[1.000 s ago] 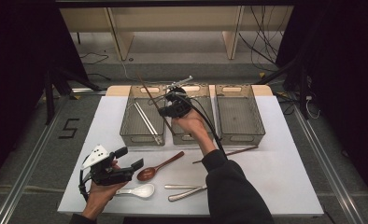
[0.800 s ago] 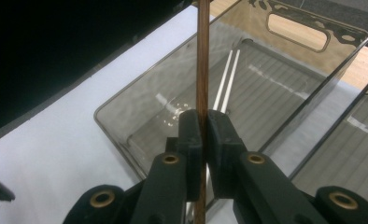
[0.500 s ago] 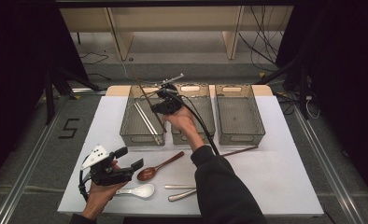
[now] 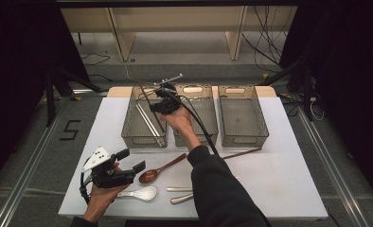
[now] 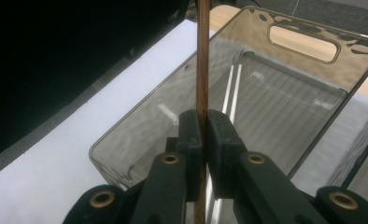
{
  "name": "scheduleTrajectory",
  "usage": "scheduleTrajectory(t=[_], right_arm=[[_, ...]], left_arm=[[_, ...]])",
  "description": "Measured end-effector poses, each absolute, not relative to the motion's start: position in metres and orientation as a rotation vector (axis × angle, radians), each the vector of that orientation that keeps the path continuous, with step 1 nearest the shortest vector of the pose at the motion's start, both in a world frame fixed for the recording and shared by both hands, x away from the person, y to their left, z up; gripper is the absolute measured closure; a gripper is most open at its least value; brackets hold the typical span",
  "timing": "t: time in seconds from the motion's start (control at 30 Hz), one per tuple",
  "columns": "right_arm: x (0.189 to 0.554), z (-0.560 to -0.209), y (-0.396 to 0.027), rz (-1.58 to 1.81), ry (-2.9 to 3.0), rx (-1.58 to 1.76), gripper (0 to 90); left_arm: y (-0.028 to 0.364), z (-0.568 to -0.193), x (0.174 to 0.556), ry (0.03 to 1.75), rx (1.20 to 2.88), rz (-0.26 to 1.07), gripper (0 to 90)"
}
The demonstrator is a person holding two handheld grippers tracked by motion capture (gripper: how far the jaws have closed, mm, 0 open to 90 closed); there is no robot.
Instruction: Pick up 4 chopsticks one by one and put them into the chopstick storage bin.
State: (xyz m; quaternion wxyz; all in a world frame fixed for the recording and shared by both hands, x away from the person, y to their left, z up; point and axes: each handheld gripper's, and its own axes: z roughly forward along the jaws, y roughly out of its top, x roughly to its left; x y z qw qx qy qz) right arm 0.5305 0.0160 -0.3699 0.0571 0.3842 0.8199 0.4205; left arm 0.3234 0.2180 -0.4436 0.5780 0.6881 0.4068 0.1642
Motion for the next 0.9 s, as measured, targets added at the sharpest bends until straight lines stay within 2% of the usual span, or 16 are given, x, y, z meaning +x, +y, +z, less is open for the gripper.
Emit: scheduleTrajectory(t=[0.9], right_arm=[[0.537, -0.397, 0.028, 1.183, 2.497, 1.249, 84.2]], left_arm=[[0.218, -0.443, 0.323, 0.95, 1.605, 0.382, 14.5]])
